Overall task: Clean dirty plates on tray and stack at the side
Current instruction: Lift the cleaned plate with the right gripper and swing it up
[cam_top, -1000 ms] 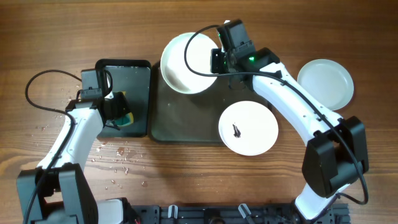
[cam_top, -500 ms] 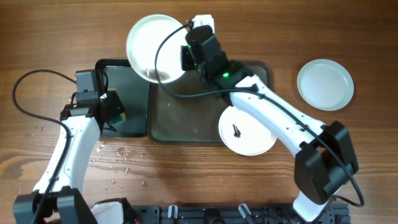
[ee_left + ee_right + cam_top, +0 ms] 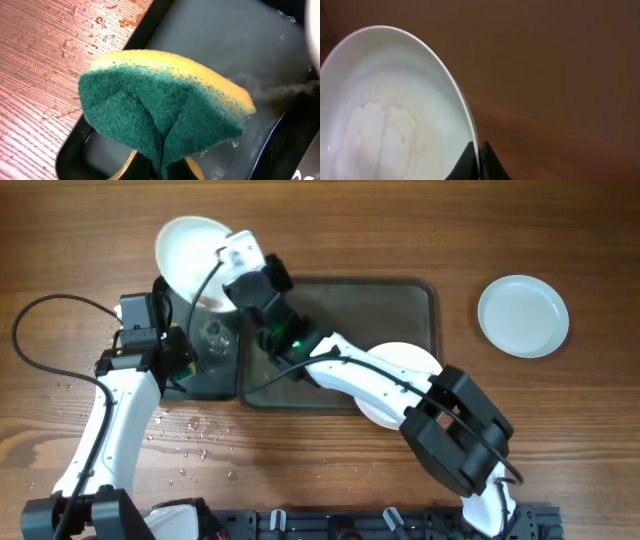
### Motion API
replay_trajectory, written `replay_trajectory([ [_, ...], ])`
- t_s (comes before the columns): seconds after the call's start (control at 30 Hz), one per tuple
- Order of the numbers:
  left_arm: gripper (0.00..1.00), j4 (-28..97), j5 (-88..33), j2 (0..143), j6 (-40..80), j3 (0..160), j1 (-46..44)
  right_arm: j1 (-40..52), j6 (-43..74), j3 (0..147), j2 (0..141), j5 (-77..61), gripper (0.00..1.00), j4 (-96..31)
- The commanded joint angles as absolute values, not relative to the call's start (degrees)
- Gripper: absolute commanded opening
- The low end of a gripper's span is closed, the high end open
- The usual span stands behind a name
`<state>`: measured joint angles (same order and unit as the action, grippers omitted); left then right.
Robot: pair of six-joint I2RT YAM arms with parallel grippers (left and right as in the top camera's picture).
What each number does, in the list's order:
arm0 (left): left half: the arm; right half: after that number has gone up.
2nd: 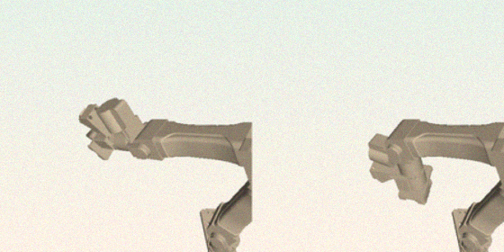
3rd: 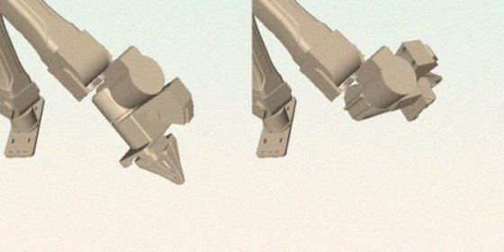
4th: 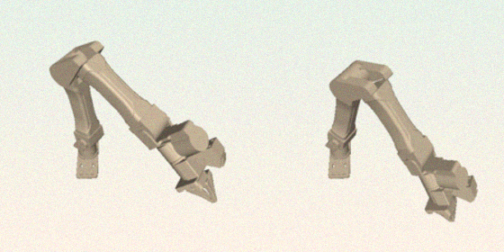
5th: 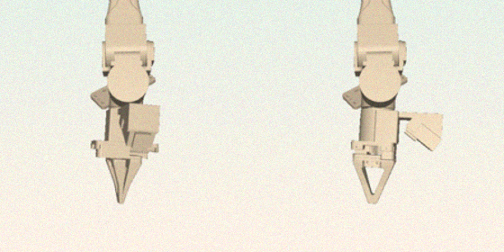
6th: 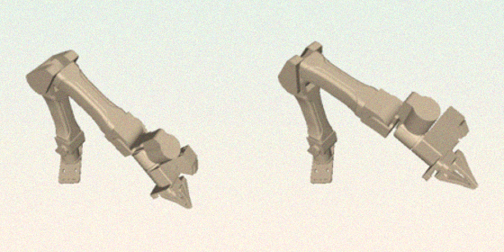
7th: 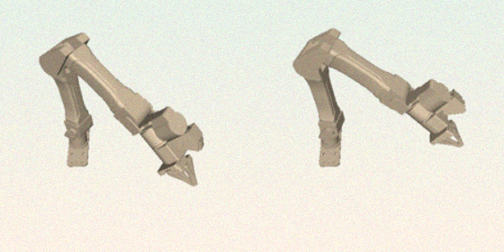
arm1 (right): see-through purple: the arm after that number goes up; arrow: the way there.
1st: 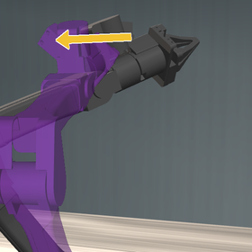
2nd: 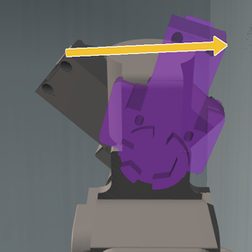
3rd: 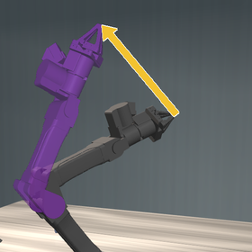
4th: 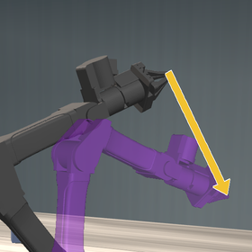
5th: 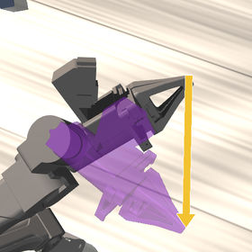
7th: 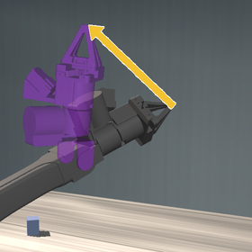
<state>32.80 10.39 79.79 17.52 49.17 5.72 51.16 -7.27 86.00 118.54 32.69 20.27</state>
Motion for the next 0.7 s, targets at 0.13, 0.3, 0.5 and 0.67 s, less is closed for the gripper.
replay_trajectory([
  [0.13, 0.05, 32.5, 11.5, 78.7, 18.5, 50.4, 5.6, 56.1, -43.1, 87.2, 118.9, 35.3, 0.04, 33.8],
  [0.3, 0.05, 32.5, 11.5, 78.7, 18.5, 50.4, 5.6, 57.9, -45.3, 87.2, 118.9, 38.1, 0.04, 40.7],
  [0.5, 0.05, 32.5, 11.5, 78.7, 18.5, 50.4, 5.6, 58.0, -45.2, 87.2, 118.9, 39.9, 0.04, 44.5],
  [0.67, 0.04, 32.5, 11.4, 78.7, 18.5, 50.4, 5.6, 58.0, -45.0, 87.2, 118.9, 40.1, 0.04, 44.5],
])
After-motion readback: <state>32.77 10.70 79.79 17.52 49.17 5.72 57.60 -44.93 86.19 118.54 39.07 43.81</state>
